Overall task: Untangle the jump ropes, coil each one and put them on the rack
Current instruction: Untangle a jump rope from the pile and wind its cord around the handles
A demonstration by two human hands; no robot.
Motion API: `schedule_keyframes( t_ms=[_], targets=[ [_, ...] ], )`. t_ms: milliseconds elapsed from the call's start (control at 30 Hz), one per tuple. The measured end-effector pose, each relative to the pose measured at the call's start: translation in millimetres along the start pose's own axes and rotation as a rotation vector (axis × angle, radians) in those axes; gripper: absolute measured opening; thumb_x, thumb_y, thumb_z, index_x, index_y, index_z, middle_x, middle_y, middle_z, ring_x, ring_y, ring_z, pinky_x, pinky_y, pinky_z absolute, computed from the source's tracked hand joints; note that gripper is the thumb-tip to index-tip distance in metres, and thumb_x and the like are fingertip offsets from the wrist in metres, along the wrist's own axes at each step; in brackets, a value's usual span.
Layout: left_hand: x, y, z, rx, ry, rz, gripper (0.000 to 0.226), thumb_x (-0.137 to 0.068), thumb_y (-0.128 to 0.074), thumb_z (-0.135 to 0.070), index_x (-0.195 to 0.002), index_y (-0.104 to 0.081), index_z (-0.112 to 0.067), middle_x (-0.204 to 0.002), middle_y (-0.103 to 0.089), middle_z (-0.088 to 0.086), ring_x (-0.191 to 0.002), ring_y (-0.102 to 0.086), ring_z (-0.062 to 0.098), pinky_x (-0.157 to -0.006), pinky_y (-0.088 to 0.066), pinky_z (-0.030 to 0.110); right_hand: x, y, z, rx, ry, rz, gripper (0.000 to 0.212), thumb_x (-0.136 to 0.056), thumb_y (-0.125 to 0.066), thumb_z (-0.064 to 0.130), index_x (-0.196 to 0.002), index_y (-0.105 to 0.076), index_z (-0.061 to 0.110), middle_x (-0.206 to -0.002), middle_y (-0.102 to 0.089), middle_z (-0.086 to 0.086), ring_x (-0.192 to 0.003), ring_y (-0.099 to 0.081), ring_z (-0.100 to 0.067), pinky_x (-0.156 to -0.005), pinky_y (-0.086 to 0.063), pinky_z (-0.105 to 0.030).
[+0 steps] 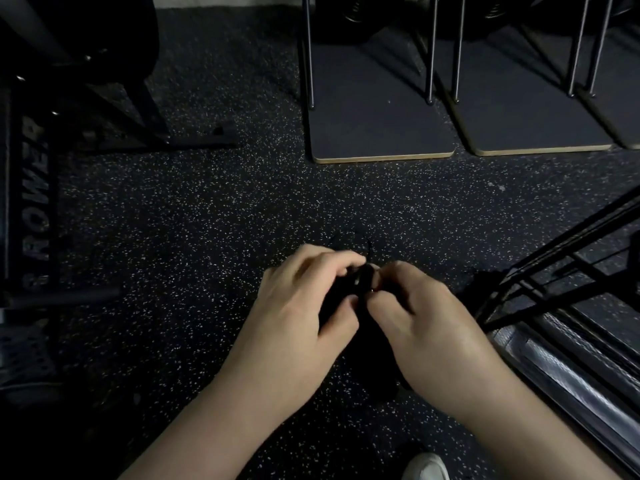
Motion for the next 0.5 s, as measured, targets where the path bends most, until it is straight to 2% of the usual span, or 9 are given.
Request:
schedule_keyframes(
  t_ms=[67, 133, 233, 300, 367, 433, 500],
  targets=[
    [0.9, 5.1, -7.1, -0.049, -0.049, -0.070, 0.035, -0.095, -0.048, -0.037, -0.128, -0.059, -0.038, -0.122, -0.051, -0.024, -0.116, -0.048, 0.002, -0.094, -0.047, 0.025, 0.3, -1.7, 0.8, -0.017, -0.002, 0.004, 0.017, -0.088, -0.050, 0.037, -0.091, -0.060, 0.024, -0.054, -0.056, 0.005, -0.044, -0.047, -0.010, -0.040, -0.039, -0.030],
    [0.0, 10.6, -4.3, -0.008, -0.054, -0.123, 0.033, -0.094, -0.051, -0.030, -0.123, -0.068, -0.026, -0.122, -0.053, -0.015, -0.115, -0.054, 0.011, -0.095, -0.049, 0.029, 0.2, -1.1, 1.7, -0.051, 0.003, 0.001, 0.016, -0.088, -0.049, 0.033, -0.091, -0.060, 0.023, -0.050, -0.050, 0.008, -0.043, -0.042, -0.011, -0.038, -0.034, -0.027],
    [-4.1, 22.0, 1.9, 0.037, -0.076, -0.150, 0.027, -0.095, -0.058, -0.020, -0.116, -0.076, -0.020, -0.134, -0.053, -0.009, -0.122, -0.056, 0.019, -0.106, -0.041, 0.021, 1.5, 4.3, 1.2, -0.155, -0.004, -0.044, 0.011, -0.091, -0.052, 0.025, -0.087, -0.063, 0.023, -0.052, -0.047, 0.008, -0.045, -0.039, -0.013, -0.038, -0.030, -0.028],
    [-5.4, 24.5, 2.4, 0.067, -0.066, -0.118, 0.027, -0.095, -0.061, -0.022, -0.117, -0.076, -0.026, -0.149, -0.047, -0.012, -0.139, -0.045, 0.013, -0.115, -0.030, 0.015, 1.8, 6.7, 1.0, -0.219, -0.010, -0.074, 0.009, -0.089, -0.055, 0.026, -0.084, -0.063, 0.026, -0.055, -0.048, 0.006, -0.048, -0.039, -0.016, -0.042, -0.031, -0.030],
    [-3.5, 20.8, 3.3, 0.169, -0.005, -0.089, 0.030, -0.099, -0.061, -0.029, -0.127, -0.070, -0.034, -0.160, -0.034, -0.021, -0.150, -0.027, 0.002, -0.121, -0.022, 0.015, 0.4, 9.3, 0.1, -0.292, -0.011, -0.105, 0.004, -0.088, -0.059, 0.025, -0.084, -0.062, 0.024, -0.057, -0.050, 0.002, -0.051, -0.041, -0.018, -0.046, -0.033, -0.034],
    [-0.3, 22.5, 13.8, 0.371, 0.112, -0.173, 0.040, -0.097, -0.059, -0.040, -0.137, -0.059, -0.042, -0.160, -0.031, -0.029, -0.148, -0.026, -0.009, -0.121, -0.029, 0.022, -1.0, 13.1, 1.0, -0.339, -0.003, -0.130, 0.005, -0.090, -0.063, 0.021, -0.086, -0.060, 0.021, -0.059, -0.051, -0.001, -0.052, -0.042, -0.020, -0.047, -0.034, -0.033],
    [3.4, 17.5, 38.0, 0.649, 0.347, -0.246, 0.051, -0.086, -0.059, -0.058, -0.135, -0.051, -0.055, -0.151, -0.042, -0.032, -0.140, -0.038, -0.012, -0.118, -0.037, 0.034, -1.1, 14.8, 4.9, -0.356, 0.020, -0.143, 0.011, -0.092, -0.068, 0.017, -0.089, -0.058, 0.021, -0.059, -0.057, 0.004, -0.047, -0.047, -0.017, -0.042, -0.038, -0.027]
  ],
)
Point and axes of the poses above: each hand's wrist, its own x-axis away from the middle knuckle, its own y-axis out of the back of the hand, z = x × y, the point moved 10 cm from there along -x, towards the middle knuckle
